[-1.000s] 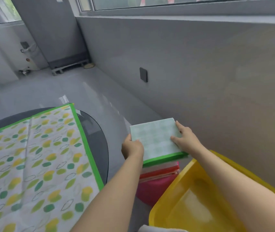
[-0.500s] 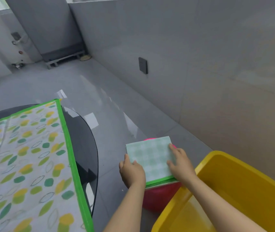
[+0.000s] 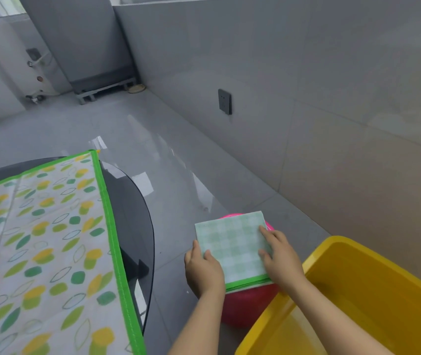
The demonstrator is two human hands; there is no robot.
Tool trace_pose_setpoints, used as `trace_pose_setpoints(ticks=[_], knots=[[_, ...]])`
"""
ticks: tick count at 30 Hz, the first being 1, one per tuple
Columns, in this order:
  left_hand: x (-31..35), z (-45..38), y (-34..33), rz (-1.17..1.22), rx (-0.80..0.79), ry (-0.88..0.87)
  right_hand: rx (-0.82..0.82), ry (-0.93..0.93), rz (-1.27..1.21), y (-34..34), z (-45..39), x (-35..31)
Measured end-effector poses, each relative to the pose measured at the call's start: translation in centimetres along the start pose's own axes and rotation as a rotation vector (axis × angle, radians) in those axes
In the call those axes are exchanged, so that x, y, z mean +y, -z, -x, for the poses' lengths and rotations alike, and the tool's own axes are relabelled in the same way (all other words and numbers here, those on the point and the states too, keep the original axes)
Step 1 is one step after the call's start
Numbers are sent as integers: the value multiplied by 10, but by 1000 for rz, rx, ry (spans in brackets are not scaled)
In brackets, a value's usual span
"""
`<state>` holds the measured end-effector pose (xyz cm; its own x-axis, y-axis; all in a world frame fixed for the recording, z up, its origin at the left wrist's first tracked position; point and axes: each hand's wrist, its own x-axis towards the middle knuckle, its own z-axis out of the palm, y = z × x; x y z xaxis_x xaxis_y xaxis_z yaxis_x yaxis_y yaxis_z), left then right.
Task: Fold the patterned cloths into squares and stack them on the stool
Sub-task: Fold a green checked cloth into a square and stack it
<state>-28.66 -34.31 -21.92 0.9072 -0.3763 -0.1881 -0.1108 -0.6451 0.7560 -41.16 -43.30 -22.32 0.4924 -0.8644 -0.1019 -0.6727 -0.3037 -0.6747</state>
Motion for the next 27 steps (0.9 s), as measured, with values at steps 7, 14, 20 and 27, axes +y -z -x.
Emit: trace_pose_setpoints(ticks=[7,14,20,27], knots=[[-6,-2,-11,-69,-52,-89,-46,-26,20,-5,-9,5],[-15,11,-18,-461,-30,-179,-106,-61,365,-8,-2,2],[-12,3,-18,-577,-132,-120,-112,-73,470,-12,-2,-1],[24,22,6,-435,-93,-70,-151,-95,281,21,5,-19]])
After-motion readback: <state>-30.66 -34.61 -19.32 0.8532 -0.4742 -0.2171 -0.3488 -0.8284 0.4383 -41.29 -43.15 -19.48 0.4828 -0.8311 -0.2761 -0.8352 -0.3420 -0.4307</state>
